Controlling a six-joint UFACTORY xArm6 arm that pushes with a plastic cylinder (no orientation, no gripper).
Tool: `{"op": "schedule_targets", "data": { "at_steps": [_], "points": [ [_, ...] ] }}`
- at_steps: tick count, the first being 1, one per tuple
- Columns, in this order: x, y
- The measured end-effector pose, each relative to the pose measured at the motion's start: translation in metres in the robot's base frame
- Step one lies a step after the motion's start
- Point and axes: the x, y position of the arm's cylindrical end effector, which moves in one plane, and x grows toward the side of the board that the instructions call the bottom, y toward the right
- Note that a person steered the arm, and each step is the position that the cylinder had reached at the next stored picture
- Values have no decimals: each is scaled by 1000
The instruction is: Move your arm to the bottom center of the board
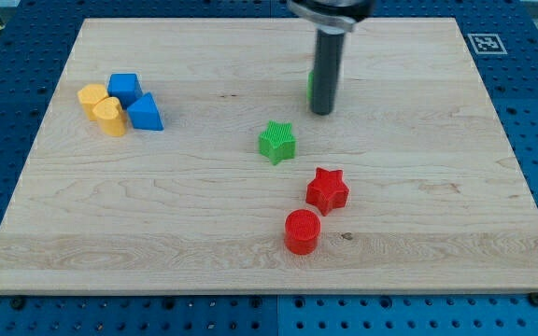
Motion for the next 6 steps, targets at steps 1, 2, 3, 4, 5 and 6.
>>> {"op": "schedule_targets", "data": {
  "at_steps": [1, 2, 3, 4, 5, 6],
  "points": [
    [29, 29],
    [76, 59],
    [126, 74],
    [181, 53],
    [226, 11],
    [228, -14]
  ]
}}
